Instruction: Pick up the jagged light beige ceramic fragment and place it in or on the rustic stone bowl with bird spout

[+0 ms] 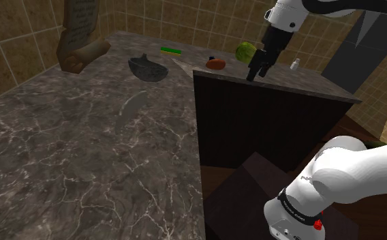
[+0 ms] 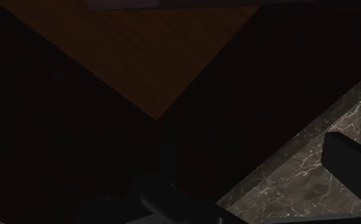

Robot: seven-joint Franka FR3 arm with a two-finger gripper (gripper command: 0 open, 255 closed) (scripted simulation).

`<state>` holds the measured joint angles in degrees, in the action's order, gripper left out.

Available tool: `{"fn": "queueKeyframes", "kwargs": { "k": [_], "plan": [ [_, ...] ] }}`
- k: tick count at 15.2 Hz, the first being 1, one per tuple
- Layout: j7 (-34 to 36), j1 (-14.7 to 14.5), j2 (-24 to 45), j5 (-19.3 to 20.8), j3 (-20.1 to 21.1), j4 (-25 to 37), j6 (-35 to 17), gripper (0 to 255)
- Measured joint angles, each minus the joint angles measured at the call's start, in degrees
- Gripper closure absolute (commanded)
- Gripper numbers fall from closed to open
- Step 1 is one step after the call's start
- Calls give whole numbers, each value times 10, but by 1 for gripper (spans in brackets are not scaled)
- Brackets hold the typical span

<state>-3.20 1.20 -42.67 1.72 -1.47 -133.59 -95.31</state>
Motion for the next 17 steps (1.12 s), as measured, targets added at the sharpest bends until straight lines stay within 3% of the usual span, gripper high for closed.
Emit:
{"fn": "queueKeyframes", "kwargs": {
  "k": [3, 7, 17],
  "plan": [
    [25, -2, -1, -12, 15, -7, -8, 0],
    [108, -10, -12, -51, 64, -36, -39, 0],
    [324, -17, 58, -131, 201, -31, -149, 0]
  ]
}}
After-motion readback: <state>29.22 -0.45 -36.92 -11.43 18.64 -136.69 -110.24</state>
